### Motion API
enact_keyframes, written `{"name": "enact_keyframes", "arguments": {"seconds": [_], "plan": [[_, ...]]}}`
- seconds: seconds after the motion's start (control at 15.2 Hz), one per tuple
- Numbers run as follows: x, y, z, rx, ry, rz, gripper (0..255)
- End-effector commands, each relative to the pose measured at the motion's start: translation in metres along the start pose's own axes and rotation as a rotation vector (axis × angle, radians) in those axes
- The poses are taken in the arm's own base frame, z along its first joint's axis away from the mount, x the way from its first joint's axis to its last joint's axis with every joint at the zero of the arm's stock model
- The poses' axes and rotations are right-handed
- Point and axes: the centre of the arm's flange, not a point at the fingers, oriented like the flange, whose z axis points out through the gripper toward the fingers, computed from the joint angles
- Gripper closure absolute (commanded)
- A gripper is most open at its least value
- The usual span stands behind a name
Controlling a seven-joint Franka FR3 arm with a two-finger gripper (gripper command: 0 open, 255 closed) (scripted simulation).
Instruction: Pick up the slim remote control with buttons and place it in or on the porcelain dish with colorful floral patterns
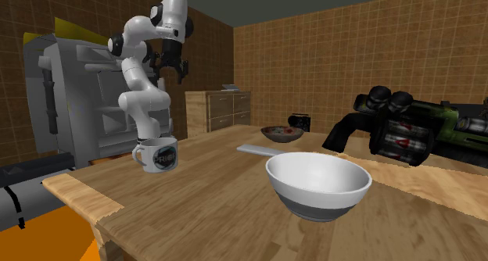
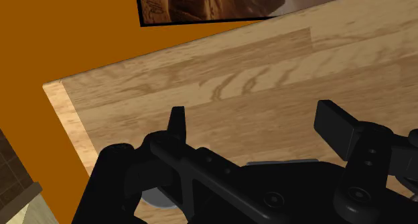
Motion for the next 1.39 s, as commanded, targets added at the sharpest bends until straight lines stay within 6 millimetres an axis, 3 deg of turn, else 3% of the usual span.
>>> {"name": "enact_keyframes", "arguments": {"seconds": [0.0,1.32], "plan": [[0.000,0.000,0.000,0.000,0.000,0.000,0],[0.213,-0.096,0.101,0.074,0.040,-0.140,0]]}}
